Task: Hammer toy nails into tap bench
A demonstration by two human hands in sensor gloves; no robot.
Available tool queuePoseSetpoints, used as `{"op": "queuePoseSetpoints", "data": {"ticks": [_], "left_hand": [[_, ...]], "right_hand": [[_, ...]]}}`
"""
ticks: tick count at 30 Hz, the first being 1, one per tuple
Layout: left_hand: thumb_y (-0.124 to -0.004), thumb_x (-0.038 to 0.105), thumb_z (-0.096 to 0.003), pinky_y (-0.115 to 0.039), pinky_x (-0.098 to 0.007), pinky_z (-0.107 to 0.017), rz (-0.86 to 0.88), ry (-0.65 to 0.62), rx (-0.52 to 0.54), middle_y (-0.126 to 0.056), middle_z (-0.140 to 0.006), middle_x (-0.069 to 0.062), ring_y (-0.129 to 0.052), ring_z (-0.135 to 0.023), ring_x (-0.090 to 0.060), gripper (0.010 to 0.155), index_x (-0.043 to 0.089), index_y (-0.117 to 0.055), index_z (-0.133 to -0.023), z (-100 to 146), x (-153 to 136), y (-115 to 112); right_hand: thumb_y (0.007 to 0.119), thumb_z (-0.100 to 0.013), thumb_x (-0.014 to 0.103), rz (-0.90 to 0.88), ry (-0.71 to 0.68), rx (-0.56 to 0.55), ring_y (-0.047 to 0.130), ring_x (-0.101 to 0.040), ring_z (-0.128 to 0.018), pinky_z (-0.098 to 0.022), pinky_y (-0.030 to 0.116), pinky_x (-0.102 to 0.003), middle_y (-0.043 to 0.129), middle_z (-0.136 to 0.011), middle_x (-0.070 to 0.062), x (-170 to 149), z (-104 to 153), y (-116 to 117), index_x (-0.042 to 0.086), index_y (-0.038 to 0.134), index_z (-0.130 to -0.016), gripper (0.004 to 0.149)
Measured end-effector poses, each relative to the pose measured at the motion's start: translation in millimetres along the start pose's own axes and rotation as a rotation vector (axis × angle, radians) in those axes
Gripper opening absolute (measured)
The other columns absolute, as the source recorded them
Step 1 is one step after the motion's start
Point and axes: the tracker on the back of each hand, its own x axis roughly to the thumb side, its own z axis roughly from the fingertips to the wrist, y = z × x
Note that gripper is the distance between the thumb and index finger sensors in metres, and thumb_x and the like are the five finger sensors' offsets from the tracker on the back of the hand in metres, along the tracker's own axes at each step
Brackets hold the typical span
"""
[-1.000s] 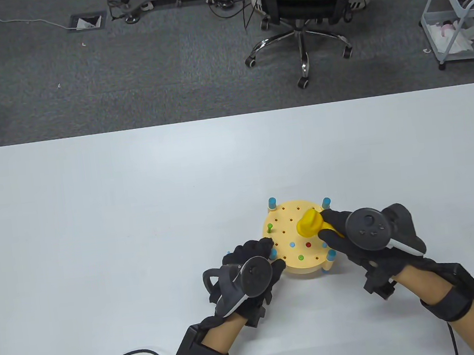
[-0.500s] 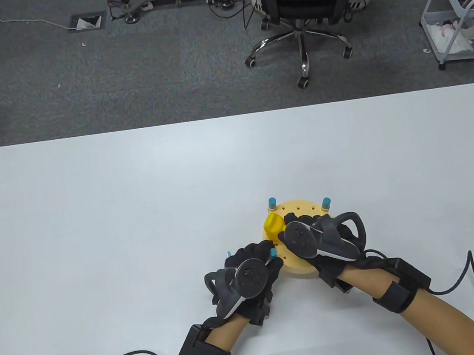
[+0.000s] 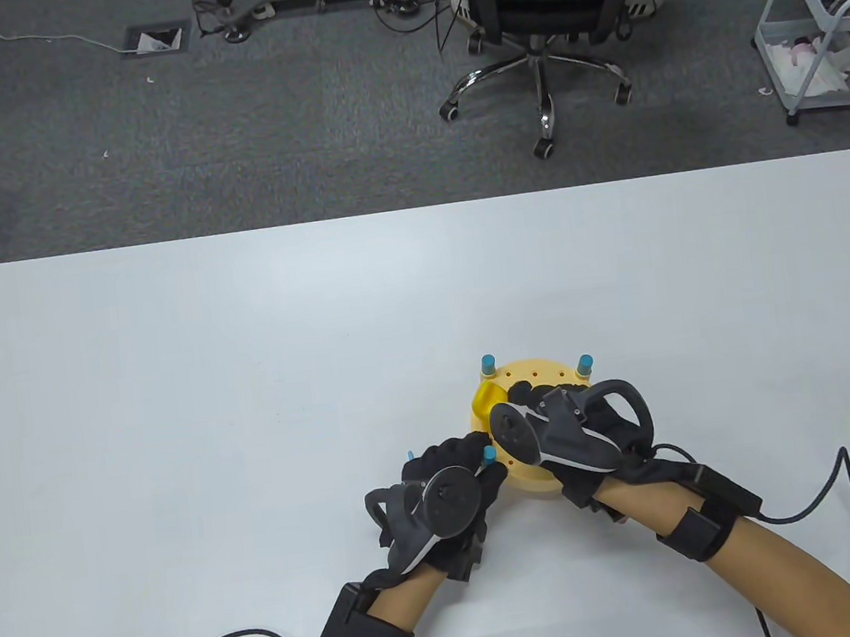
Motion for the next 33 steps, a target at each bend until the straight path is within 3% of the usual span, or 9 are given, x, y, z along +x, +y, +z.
{"op": "queuePoseSetpoints", "data": {"ticks": [2, 4, 5, 6, 8, 11, 18, 26, 33], "left_hand": [[-0.087, 0.045, -0.0324, -0.08, -0.049, -0.049, -0.001, 0.002, -0.002, -0.098, -0.068, -0.007, -0.101, -0.05, -0.02, 0.054, 0.025, -0.08, -0.082, -0.1, 0.2, 0.1], [-0.087, 0.045, -0.0325, -0.08, -0.05, -0.049, -0.005, 0.002, 0.0, -0.099, -0.068, -0.007, -0.101, -0.05, -0.02, 0.054, 0.025, -0.08, -0.082, 0.1, 0.4, 0.0], [-0.087, 0.046, -0.0322, -0.081, -0.049, -0.049, -0.007, 0.002, 0.002, -0.099, -0.068, -0.007, -0.101, -0.05, -0.02, 0.054, 0.025, -0.081, -0.082, 0.1, 0.2, 0.1], [-0.087, 0.046, -0.0322, -0.081, -0.049, -0.049, -0.006, 0.002, 0.001, -0.099, -0.068, -0.007, -0.101, -0.05, -0.02, 0.054, 0.025, -0.08, -0.082, 0.0, 0.3, 0.1], [-0.087, 0.046, -0.0324, -0.08, -0.05, -0.049, -0.003, 0.005, 0.001, -0.098, -0.068, -0.007, -0.101, -0.05, -0.02, 0.054, 0.025, -0.08, -0.082, 0.4, 0.4, 0.0], [-0.084, 0.047, -0.0335, -0.078, -0.051, -0.051, 0.006, -0.002, -0.102, -0.095, -0.074, -0.007, -0.099, -0.055, -0.021, 0.057, 0.027, -0.076, -0.086, -4.0, -3.1, 4.3], [-0.081, 0.041, -0.0393, -0.075, -0.053, -0.053, 0.013, 0.167, -0.159, -0.093, -0.079, -0.012, -0.096, -0.06, -0.025, 0.053, 0.024, -0.077, -0.089, -10.3, -57.1, 50.1], [-0.083, 0.048, -0.0357, -0.076, -0.054, -0.049, -0.3, 0.346, -0.324, -0.095, -0.072, -0.015, -0.096, -0.054, -0.026, 0.057, 0.02, -0.08, -0.085, -31.6, -61.0, 1.2], [-0.084, 0.051, -0.0333, -0.076, -0.056, -0.048, -0.531, 0.388, -0.361, -0.097, -0.068, -0.015, -0.096, -0.05, -0.027, 0.054, 0.021, -0.086, -0.079, -38.3, -42.3, -8.8]], "right_hand": [[0.06, -0.044, 0.053, -0.036, 0.038, -0.159, 0.1, -0.023, -0.028, -0.022, 0.084, -0.032, 0.1, -0.053, -0.007, -0.2, 3.2, -3.5, 0.01, 0.08, -0.091, 0.067], [0.059, -0.044, 0.051, 0.086, -0.024, 0.119, 0.101, -0.023, -0.026, -0.02, 0.085, -0.033, 0.101, -0.051, -0.008, 6.7, -5.2, 19.4, 0.006, 0.081, -0.091, 0.068], [0.052, -0.044, 0.056, 0.155, 0.061, 0.139, 0.102, -0.015, -0.032, -0.025, 0.086, -0.028, 0.098, -0.057, 0.001, 6.0, 4.0, 12.8, 0.015, 0.073, -0.095, 0.069], [0.058, -0.042, 0.055, 0.068, 0.022, 0.001, 0.102, -0.02, -0.025, -0.02, 0.085, -0.03, 0.102, -0.05, -0.003, 2.7, 2.0, 11.8, 0.013, 0.082, -0.09, 0.068], [0.057, -0.044, 0.055, -0.001, 0.036, 0.048, 0.1, -0.02, -0.031, -0.025, 0.085, -0.03, 0.099, -0.055, -0.003, -3.1, 1.6, 1.8, 0.013, 0.077, -0.093, 0.067], [0.058, -0.044, 0.053, -0.188, 0.058, -0.179, 0.101, -0.023, -0.03, -0.024, 0.085, -0.033, 0.099, -0.055, -0.006, -22.8, 9.9, -13.9, 0.011, 0.078, -0.092, 0.067], [0.057, -0.044, 0.054, -0.335, 0.114, -0.307, 0.101, -0.022, -0.032, -0.026, 0.085, -0.032, 0.099, -0.057, -0.006, -104.1, 55.0, -21.0, 0.012, 0.078, -0.092, 0.067], [0.057, -0.045, 0.054, -0.384, 0.26, -0.227, 0.101, -0.023, -0.032, -0.026, 0.085, -0.033, 0.099, -0.057, -0.006, -174.6, 89.1, 14.7, 0.012, 0.078, -0.092, 0.067], [0.057, -0.045, 0.054, -0.385, 0.291, -0.229, 0.101, -0.023, -0.032, -0.026, 0.085, -0.032, 0.099, -0.057, -0.006, -193.3, 101.8, 18.9, 0.012, 0.078, -0.092, 0.067]]}}
